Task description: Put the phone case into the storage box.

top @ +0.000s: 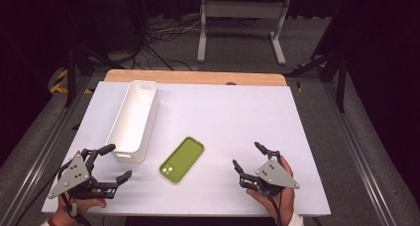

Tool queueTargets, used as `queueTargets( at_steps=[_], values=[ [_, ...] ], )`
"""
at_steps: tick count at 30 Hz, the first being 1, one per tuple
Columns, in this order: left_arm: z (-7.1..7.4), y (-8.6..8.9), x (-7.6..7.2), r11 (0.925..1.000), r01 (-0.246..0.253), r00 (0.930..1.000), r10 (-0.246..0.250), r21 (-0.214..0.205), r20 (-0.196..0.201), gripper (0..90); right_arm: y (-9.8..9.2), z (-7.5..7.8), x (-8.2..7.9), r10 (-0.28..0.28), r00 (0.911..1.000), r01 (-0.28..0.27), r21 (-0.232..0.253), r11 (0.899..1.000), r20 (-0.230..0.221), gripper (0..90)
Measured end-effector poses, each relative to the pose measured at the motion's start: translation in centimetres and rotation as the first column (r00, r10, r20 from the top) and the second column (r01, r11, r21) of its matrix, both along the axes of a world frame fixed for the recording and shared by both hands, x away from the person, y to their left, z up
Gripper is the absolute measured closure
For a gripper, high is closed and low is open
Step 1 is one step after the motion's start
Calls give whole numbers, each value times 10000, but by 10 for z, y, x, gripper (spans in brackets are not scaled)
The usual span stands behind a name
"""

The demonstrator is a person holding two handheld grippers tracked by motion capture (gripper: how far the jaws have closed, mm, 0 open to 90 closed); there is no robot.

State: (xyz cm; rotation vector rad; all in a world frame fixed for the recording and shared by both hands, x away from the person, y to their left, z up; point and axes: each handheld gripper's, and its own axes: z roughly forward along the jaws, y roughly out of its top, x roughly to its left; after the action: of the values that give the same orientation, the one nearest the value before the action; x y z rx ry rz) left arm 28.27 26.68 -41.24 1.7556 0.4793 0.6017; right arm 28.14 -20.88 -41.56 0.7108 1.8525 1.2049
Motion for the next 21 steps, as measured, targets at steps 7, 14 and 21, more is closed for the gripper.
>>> queueTargets(
  at_steps=[7,14,21],
  values=[
    [-5,-2,-4,9994,68,9999,-64,349,-121,133,-1,2,5,117,9998,-112,295,9995,-166,211],
    [-8,5,-12,9994,-258,9991,265,214,-329,132,7,4,23,598,9942,-543,629,9965,-897,254],
    [-9,8,-13,9984,-446,9976,463,346,-511,148,23,20,44,1227,9861,-1149,736,9906,-1124,317]
  ],
)
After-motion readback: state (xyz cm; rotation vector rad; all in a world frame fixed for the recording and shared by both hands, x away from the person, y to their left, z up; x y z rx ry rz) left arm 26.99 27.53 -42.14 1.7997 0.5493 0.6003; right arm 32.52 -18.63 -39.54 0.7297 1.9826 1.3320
